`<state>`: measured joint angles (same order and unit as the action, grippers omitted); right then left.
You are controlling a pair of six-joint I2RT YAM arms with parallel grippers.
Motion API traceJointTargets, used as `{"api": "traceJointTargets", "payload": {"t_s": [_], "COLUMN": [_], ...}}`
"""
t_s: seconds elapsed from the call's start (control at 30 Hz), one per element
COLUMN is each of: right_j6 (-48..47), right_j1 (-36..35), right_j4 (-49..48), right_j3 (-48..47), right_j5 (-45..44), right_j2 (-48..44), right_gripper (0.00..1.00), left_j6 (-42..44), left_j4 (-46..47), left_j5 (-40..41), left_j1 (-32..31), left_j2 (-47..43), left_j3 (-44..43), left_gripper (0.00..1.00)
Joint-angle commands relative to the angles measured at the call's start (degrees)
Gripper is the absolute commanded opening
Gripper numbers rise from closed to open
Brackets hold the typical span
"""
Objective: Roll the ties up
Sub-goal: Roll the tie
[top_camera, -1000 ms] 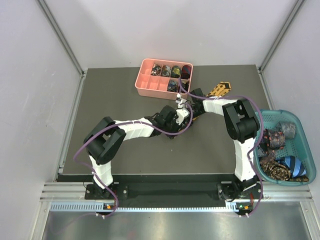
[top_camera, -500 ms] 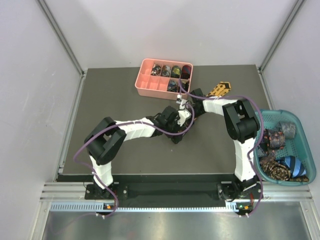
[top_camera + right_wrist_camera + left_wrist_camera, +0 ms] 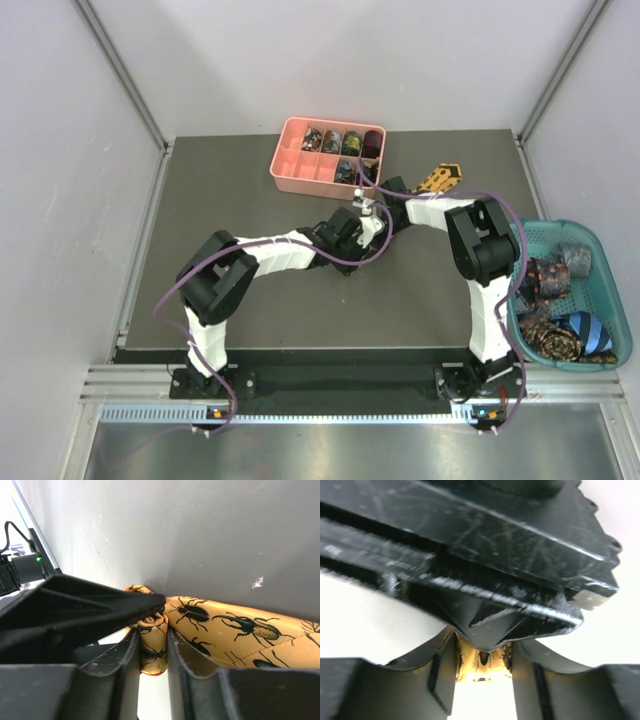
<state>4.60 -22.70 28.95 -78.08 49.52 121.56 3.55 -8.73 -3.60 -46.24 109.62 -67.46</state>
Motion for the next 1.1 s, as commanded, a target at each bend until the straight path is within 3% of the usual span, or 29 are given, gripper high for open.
{"api": "traceJointTargets", "payload": {"t_s": [0.0, 0.2, 0.8, 0.9, 1.07], "right_j6": [-2.7, -1.7, 4.7, 7.3, 13.9], "right_j1": [1.1, 1.1, 6.7, 9.6, 14.6], "right_j4": [-0.7, -0.9, -5.5, -8.6, -18.6], "right_j3": [1.0, 0.5, 1.2, 3.3, 15.0], "right_j5": [-9.4, -10.0, -9.8, -9.7, -13.4], "right_j2": [0.3, -0.8, -6.9, -9.7, -20.3], "right_gripper": [0.27, 0.37, 0.45, 0.45, 0.43], "left_j6": [-1.4, -1.5, -2.5, -2.4, -3.3], "left_j4": [-4.4, -5.4, -7.6, -9.1, -11.8], "left_j5": [-1.2, -0.8, -2.7, -2.4, -2.4], "left_j1": [-0.7, -2.0, -2.2, -2.3, -2.3], "left_j2": [2.6, 3.4, 5.5, 6.1, 6.7], "left_j3": [1.5, 1.5, 0.4, -0.4, -2.0], "left_gripper": [0.44, 0.37, 0.34, 0.34, 0.33]}}
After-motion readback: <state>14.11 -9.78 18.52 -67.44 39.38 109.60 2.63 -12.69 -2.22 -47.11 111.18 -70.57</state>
